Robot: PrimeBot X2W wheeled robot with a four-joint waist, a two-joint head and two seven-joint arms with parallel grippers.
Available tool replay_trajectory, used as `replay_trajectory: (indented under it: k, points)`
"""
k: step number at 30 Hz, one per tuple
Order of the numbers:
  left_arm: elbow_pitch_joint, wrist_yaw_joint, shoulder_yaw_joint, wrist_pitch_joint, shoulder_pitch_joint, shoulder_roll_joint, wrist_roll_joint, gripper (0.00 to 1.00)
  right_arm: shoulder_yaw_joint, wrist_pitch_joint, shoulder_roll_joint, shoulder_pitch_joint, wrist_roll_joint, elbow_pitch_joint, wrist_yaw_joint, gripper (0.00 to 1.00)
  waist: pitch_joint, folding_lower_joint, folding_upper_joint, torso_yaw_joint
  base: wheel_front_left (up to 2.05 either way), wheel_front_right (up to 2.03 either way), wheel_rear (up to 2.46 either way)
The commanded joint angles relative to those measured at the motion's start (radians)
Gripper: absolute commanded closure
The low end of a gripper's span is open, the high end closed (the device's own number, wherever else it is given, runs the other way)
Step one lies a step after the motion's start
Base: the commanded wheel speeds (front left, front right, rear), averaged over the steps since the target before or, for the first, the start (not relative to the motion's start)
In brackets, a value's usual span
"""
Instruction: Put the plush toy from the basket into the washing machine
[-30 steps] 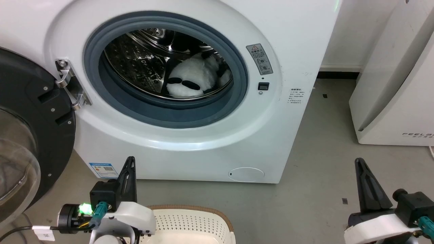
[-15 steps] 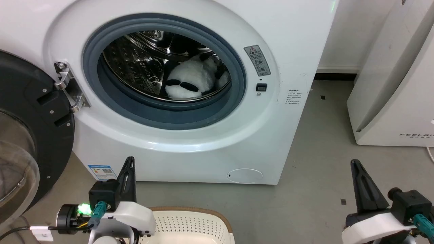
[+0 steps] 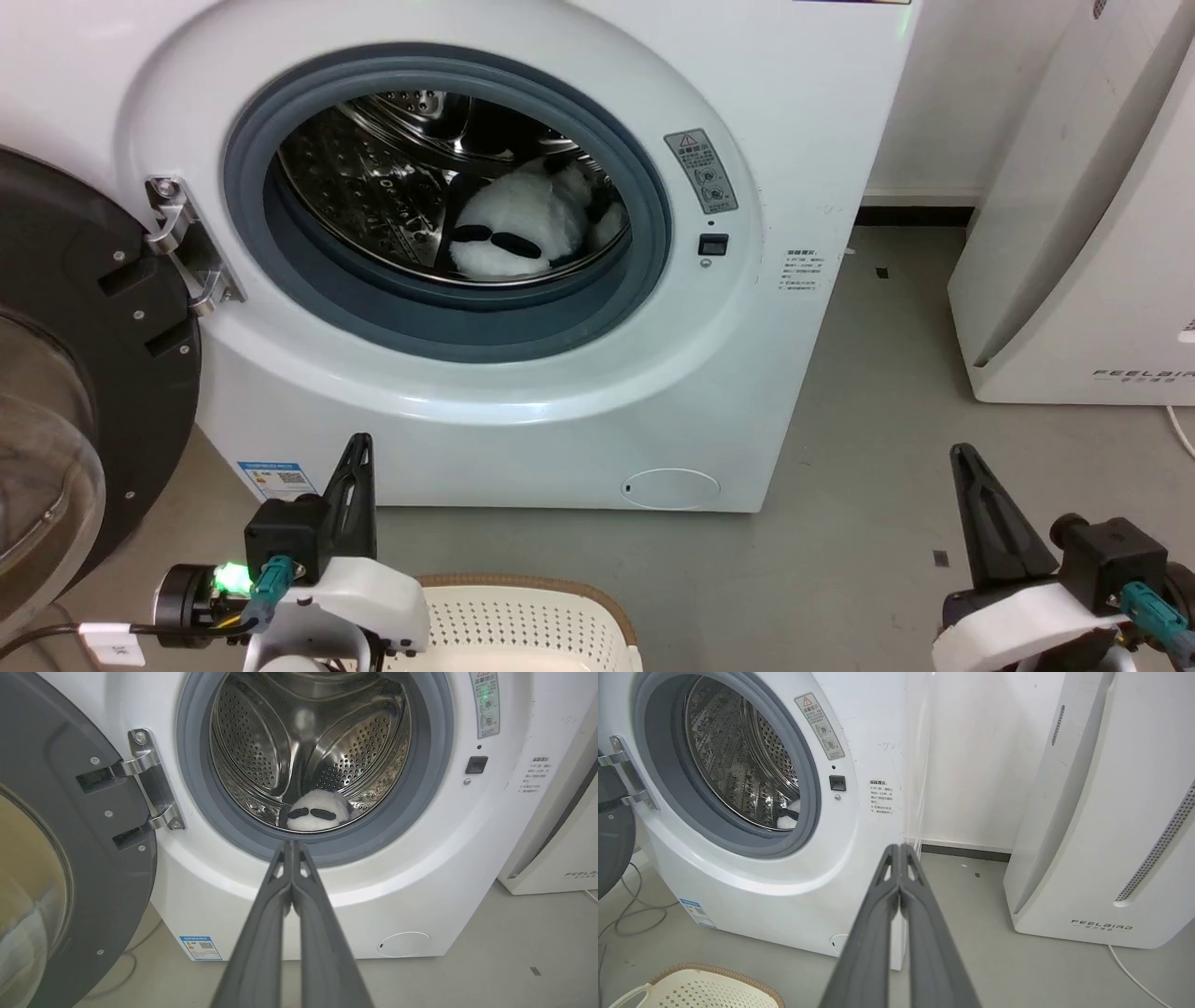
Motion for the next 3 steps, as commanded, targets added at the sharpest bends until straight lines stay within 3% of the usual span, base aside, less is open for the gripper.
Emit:
replay_trajectory:
  k: [1,3]
  points:
    - [-0.011,-0.002,0.004,0.006,0.017,-0.002,0.006,1.00,0.004,0.006,0.000,-0.009,-0.009,-0.004,-0.001,1.00,-0.001,0.0000,0.0000,-0.001,0.00,0.00,0.00]
    - [-0.016,-0.003,0.004,0.010,0.020,-0.003,0.006,1.00,0.006,0.010,0.000,-0.009,-0.011,-0.004,-0.001,1.00,-0.002,0.0000,0.0000,-0.002,0.00,0.00,0.00]
